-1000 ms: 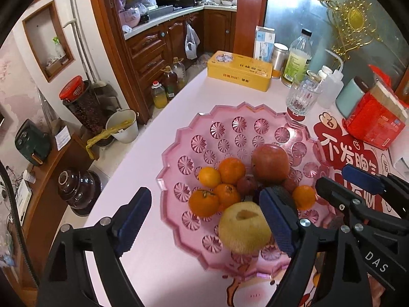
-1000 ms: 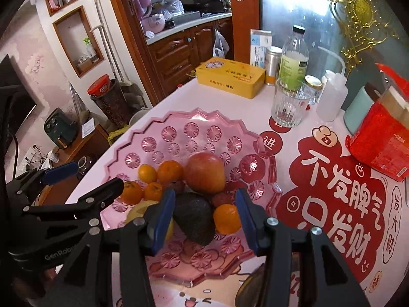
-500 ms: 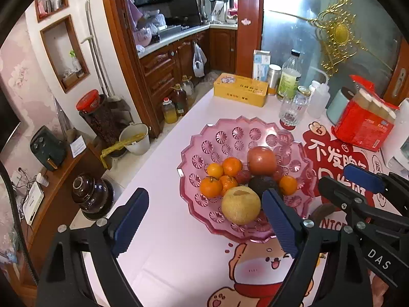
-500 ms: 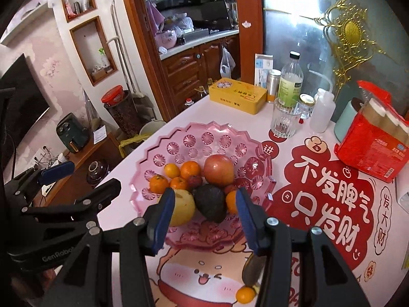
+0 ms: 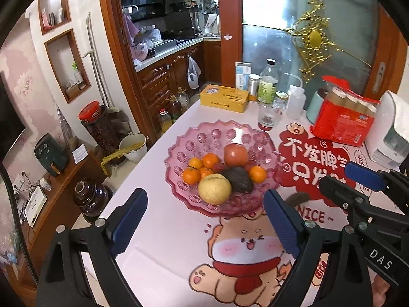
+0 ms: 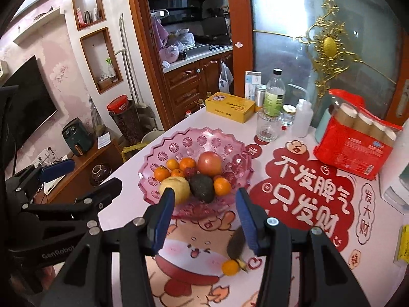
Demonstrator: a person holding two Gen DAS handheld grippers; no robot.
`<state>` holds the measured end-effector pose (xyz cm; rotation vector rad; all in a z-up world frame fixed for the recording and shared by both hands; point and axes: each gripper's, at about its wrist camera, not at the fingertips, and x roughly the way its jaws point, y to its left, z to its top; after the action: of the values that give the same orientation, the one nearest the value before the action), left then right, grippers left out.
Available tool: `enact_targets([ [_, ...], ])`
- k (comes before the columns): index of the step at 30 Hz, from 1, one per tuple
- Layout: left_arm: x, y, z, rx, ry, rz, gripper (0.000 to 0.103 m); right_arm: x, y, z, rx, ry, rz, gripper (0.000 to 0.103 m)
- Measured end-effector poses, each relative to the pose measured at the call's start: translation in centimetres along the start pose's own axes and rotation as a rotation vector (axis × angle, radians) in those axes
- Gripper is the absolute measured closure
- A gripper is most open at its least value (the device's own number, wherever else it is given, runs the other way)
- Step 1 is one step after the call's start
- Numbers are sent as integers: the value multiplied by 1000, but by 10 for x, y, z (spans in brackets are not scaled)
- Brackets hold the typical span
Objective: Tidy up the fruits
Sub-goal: 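Move both grippers back toward the dark banana and last orange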
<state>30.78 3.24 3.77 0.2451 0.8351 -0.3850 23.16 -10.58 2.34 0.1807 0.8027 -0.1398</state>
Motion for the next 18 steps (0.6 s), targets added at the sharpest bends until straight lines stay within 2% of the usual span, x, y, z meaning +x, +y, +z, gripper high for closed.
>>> enact_targets([
  [11, -16, -57, -23, 44, 6, 0, 9, -32, -43, -28, -4, -9, -47, 53],
  [18, 6, -92, -35, 70, 50, -6, 8, -26, -84, -41, 26, 2, -89, 53],
])
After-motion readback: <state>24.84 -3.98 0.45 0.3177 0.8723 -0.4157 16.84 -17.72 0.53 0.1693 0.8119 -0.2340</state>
